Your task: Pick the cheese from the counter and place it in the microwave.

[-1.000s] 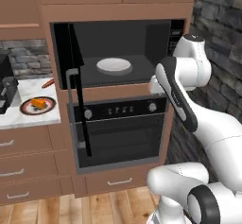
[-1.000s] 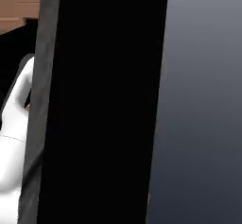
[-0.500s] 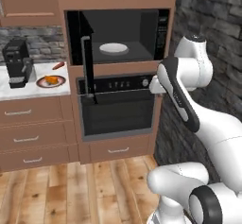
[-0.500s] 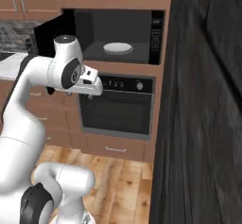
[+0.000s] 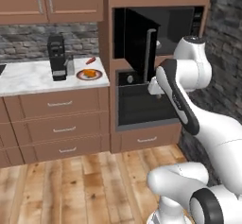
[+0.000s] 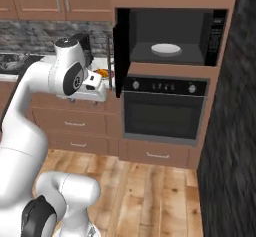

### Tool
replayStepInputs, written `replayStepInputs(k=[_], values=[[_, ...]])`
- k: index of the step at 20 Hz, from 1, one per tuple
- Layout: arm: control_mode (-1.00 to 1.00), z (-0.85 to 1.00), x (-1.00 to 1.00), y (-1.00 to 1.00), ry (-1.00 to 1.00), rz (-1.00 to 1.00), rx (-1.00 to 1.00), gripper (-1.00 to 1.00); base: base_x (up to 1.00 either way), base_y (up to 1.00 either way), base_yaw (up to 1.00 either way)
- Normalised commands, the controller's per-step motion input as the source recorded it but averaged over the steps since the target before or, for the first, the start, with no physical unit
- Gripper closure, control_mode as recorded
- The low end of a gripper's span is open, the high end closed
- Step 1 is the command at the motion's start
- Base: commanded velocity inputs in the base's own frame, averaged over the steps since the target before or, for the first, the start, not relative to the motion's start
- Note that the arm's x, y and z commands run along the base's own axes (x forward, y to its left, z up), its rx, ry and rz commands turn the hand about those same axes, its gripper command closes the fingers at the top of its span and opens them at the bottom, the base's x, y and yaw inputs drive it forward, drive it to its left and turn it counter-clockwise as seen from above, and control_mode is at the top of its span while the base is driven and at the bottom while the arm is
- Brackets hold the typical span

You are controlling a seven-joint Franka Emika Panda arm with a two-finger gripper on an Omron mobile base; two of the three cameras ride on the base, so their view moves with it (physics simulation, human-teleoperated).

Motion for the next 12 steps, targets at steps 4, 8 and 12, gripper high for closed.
replayStepInputs(k=[4,8,12], values=[[1.00,0.00,0.00,0.00,0.00,0.00,0.00,-1.00,0.73,1.00,-0.14],[1.00,0.00,0.00,0.00,0.00,0.00,0.00,-1.00,1.00,1.00,-0.05],[1.00,0.00,0.00,0.00,0.00,0.00,0.00,-1.00,1.00,0.92,0.00]])
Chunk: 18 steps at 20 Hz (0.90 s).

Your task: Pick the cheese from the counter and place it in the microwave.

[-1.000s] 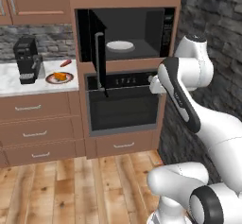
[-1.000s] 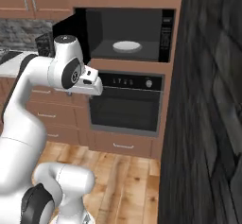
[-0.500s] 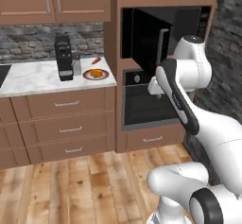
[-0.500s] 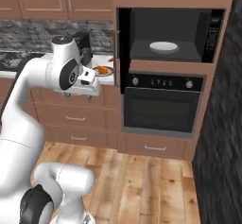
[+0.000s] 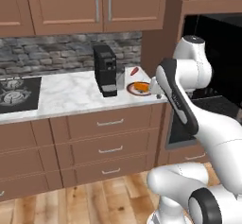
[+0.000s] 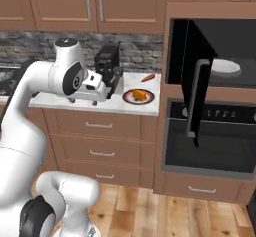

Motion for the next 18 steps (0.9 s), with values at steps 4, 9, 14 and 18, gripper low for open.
replayStepInputs(k=[4,9,14,18], values=[[1.00,0.00,0.00,0.00,0.00,0.00,0.00,-1.00,1.00,0.46,0.01],[1.00,0.00,0.00,0.00,0.00,0.00,0.00,-1.00,1.00,-0.04,0.00],[1.00,0.00,0.00,0.00,0.00,0.00,0.00,-1.00,0.92,-0.32,0.00],[1.00,0.00,0.00,0.00,0.00,0.00,0.00,-1.00,0.50,-0.43,0.00]])
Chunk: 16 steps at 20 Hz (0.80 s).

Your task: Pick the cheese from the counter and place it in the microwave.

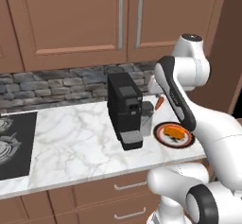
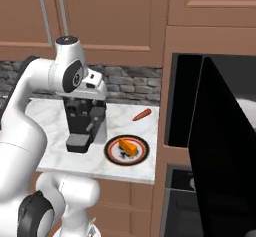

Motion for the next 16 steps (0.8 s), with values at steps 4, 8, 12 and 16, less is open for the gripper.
replayStepInputs(k=[4,8,12,16], values=[[1.00,0.00,0.00,0.00,0.00,0.00,0.00,-1.00,0.03,-0.43,0.02],[1.00,0.00,0.00,0.00,0.00,0.00,0.00,-1.00,0.00,-0.35,0.08],[-1.00,-0.86,-0.01,-0.29,0.00,0.06,-0.12,-1.00,0.00,0.00,0.00],[-1.00,-1.00,0.00,0.00,0.00,0.06,-0.28,-1.00,0.00,0.00,0.00]])
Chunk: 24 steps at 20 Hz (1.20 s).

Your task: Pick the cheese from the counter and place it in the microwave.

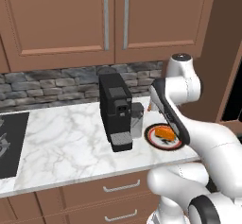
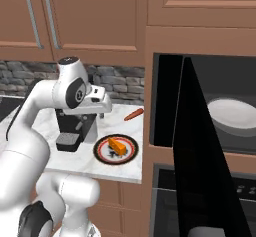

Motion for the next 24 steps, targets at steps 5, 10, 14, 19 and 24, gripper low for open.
replayStepInputs(k=[5,10,14,19,24], values=[[-1.00,-1.00,0.13,-0.02,0.02,0.09,-0.28,-1.00,0.00,0.00,0.00],[-1.00,-0.63,0.31,-0.41,0.09,0.14,-0.10,-1.00,0.00,0.00,0.00],[-1.00,-0.39,0.19,-0.46,0.00,0.14,0.02,-1.00,0.00,0.00,0.00],[-1.00,-0.16,0.36,-0.31,0.00,0.10,0.08,-1.00,0.00,0.00,0.00],[-1.00,-0.16,0.58,-0.07,0.01,0.09,0.05,-1.00,0.00,0.00,0.00]])
